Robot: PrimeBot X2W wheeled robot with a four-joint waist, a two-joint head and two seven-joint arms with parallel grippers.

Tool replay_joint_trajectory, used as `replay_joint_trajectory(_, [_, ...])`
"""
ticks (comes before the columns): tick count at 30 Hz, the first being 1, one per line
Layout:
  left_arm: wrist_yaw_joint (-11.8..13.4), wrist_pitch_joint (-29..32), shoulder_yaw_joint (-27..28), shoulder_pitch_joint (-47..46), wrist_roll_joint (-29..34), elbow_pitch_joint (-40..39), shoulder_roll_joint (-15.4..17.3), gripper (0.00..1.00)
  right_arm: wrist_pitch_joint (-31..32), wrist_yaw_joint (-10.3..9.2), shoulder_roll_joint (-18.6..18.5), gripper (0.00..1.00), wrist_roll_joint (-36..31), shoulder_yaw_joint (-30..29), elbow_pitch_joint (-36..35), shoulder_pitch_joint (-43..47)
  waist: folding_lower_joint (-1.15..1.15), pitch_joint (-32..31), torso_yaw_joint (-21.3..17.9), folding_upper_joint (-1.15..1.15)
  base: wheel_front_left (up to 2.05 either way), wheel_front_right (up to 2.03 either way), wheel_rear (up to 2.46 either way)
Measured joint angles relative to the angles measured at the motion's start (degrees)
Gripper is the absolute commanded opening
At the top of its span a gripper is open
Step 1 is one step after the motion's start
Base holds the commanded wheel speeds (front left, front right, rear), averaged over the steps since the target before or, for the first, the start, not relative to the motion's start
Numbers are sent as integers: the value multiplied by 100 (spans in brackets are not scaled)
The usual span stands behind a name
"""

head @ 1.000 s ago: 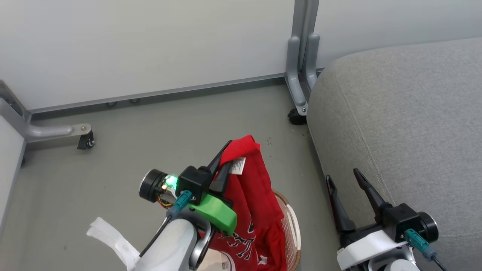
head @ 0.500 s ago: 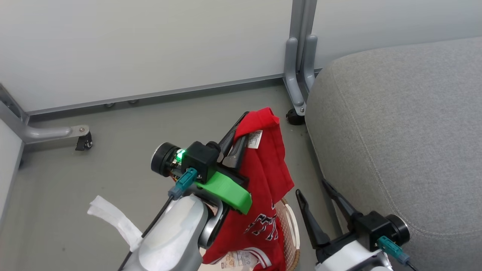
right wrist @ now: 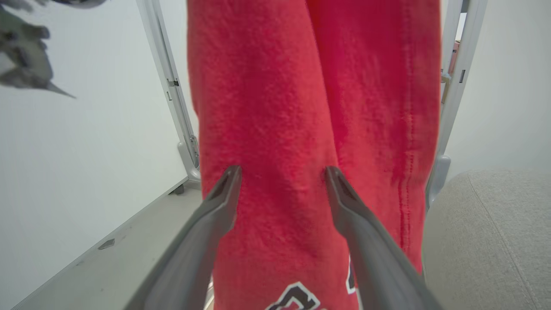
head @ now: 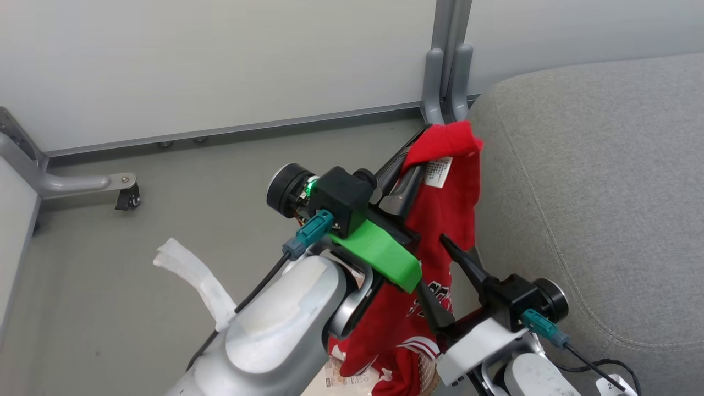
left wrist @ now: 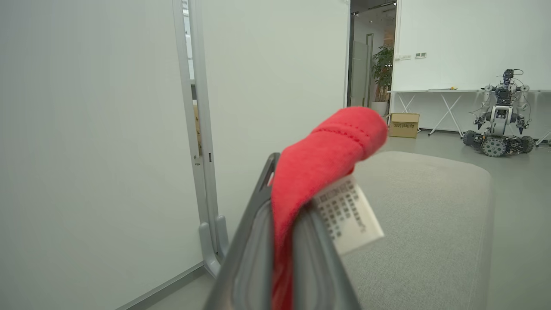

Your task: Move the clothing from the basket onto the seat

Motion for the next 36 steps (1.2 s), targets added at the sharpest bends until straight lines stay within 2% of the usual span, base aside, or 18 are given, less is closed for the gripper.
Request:
replay_joint_trajectory(6, [215,89,-233,-247,-147,-257,2,0,0,0,3,100,-51,-120,442,-23,0,-25,25,0,0,0,0])
replay_joint_trajectory(14, [318,110,-436,-315,-222,-331,0,0,0,-1,8,100,67,-154,603,-11,0,-71,42,0,0,0,0])
replay_joint_trajectory(15, [323,109,-456,-315,-226,-320,0,0,0,-1,9,37,79,-125,610,-11,0,-74,47,0,0,0,0])
replay_joint_trajectory(16, [324,108,-475,-315,-240,-301,1,0,0,-1,9,0,80,-73,610,-12,0,-77,53,0,0,0,0])
replay_joint_trajectory(35, [325,-15,-531,-289,-444,432,1,0,0,0,-75,0,314,202,693,114,0,-123,72,0,0,0,0])
replay_joint_trajectory(36, [339,-9,-538,-287,-458,464,0,47,0,-1,-86,0,315,200,692,120,0,-122,64,0,0,0,0])
